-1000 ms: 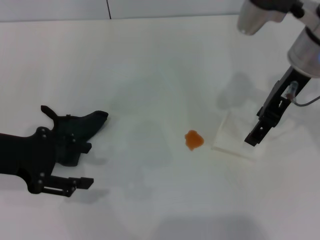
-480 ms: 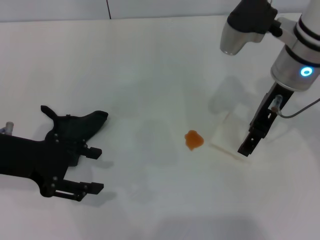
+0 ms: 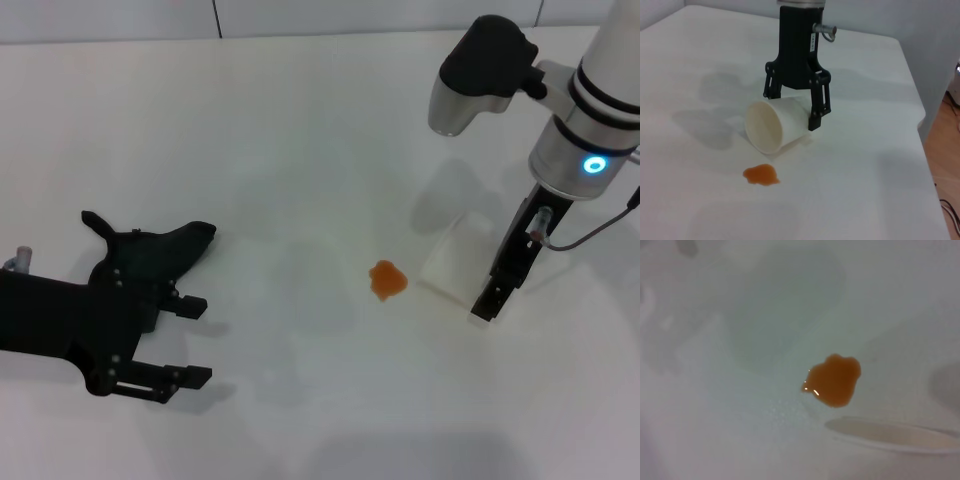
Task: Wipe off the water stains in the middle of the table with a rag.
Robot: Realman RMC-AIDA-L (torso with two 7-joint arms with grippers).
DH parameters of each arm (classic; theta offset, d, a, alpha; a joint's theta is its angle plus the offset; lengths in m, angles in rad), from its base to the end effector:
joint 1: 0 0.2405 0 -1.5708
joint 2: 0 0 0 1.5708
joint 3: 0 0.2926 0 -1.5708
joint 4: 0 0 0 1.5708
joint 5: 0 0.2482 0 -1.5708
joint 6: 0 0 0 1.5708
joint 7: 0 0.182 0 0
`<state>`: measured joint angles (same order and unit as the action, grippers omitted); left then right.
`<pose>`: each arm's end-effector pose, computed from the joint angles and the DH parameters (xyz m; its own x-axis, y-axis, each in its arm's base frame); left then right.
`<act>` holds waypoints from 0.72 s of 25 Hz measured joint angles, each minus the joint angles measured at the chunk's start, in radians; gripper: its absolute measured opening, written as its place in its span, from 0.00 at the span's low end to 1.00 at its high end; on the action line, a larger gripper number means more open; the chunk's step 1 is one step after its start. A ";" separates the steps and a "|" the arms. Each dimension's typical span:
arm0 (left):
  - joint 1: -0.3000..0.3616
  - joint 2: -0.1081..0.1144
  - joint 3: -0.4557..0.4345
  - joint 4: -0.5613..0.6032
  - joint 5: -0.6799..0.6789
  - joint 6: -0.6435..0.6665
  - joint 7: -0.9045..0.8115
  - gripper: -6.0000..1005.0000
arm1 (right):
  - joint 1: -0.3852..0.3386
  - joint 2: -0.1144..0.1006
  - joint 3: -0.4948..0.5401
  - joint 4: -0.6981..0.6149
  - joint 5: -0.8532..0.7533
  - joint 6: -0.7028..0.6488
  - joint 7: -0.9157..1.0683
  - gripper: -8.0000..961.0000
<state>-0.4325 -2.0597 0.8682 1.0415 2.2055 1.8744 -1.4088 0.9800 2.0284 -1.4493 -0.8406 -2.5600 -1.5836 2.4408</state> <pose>-0.2957 0.3329 -0.0131 0.9702 0.1787 0.1635 0.1786 -0.9838 0.0153 0.1853 0.4438 -0.0914 0.6976 -0.5043 0.5089 -0.4370 -0.8624 -0.2555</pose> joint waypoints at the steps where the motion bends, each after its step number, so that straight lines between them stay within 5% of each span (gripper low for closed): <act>1: 0.000 0.000 0.000 0.000 0.001 0.000 0.000 0.73 | 0.000 0.000 -0.004 0.006 0.000 0.005 0.000 0.88; 18: 0.003 -0.004 0.001 -0.008 0.005 -0.012 0.001 0.72 | -0.013 -0.002 -0.057 0.041 0.006 0.100 -0.001 0.87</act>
<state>-0.4292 -2.0639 0.8696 1.0336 2.2105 1.8627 -1.4081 0.9667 2.0266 -1.5060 -0.8001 -2.5542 -1.4835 2.4402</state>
